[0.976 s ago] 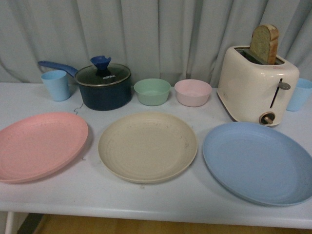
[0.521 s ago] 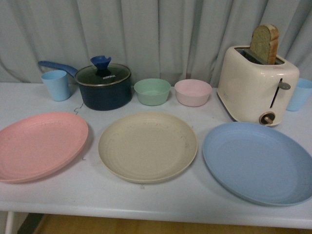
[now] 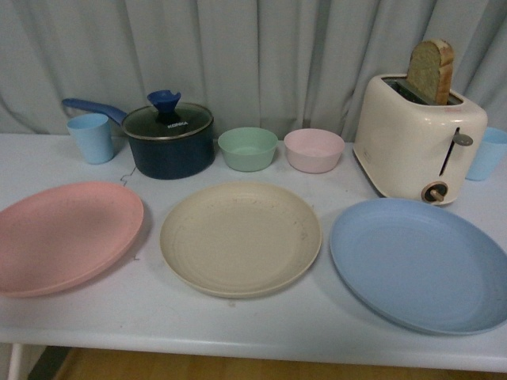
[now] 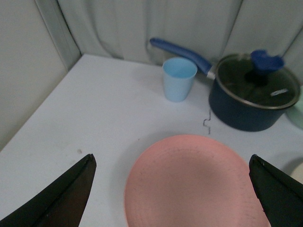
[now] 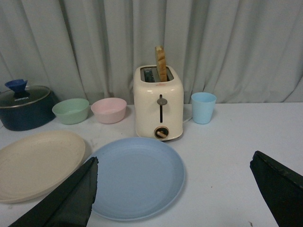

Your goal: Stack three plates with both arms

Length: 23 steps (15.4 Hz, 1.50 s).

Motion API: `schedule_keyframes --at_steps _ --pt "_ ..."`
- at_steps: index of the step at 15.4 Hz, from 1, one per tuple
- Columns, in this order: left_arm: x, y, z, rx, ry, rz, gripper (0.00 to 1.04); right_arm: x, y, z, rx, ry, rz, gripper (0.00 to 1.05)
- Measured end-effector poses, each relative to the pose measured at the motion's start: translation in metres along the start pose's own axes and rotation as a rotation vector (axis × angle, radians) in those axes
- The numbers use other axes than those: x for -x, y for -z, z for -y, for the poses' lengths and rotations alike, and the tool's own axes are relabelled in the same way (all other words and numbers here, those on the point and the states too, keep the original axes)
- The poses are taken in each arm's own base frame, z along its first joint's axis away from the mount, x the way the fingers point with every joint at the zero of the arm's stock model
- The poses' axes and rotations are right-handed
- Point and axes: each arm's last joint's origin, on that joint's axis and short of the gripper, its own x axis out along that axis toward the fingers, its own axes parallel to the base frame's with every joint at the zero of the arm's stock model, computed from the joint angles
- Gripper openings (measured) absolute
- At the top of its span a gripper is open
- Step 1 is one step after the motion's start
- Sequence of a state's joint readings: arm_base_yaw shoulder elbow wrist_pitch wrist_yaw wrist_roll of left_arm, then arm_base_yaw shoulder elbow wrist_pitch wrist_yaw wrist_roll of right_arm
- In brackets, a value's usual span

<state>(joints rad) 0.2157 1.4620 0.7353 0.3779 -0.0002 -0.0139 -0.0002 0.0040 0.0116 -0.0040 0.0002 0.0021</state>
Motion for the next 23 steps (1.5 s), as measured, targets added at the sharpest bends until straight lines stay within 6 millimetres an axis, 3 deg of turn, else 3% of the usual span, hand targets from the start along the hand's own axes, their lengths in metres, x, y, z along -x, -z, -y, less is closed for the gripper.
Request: schedule_keyframes --at_steps 2,3,6,9,16,17,19,23 --pt "-0.052 0.012 -0.005 0.003 -0.01 -0.127 0.98 0.0 0.0 0.0 0.0 0.0 0.0 0.98" --pt "-0.069 0.019 -0.007 0.004 -0.017 -0.151 0.98 0.0 0.0 0.0 0.0 0.0 0.0 0.98" --pt "-0.101 0.045 -0.014 0.016 -0.037 -0.255 0.98 0.0 0.0 0.0 0.0 0.0 0.0 0.98" --pt "-0.119 0.076 -0.021 0.039 -0.058 -0.332 0.98 0.0 0.0 0.0 0.0 0.0 0.0 0.98" --pt "-0.134 0.126 -0.038 0.112 -0.132 -0.376 0.98 0.0 0.0 0.0 0.0 0.0 0.0 0.98" --pt "-0.134 0.128 -0.037 0.114 -0.128 -0.37 0.93 0.0 0.0 0.0 0.0 0.0 0.0 0.98" --pt "-0.134 0.13 -0.034 0.121 -0.113 -0.368 0.71 0.0 0.0 0.0 0.0 0.0 0.0 0.98" --pt "-0.134 0.131 -0.035 0.093 -0.119 -0.376 0.17 0.0 0.0 0.0 0.0 0.0 0.0 0.98"
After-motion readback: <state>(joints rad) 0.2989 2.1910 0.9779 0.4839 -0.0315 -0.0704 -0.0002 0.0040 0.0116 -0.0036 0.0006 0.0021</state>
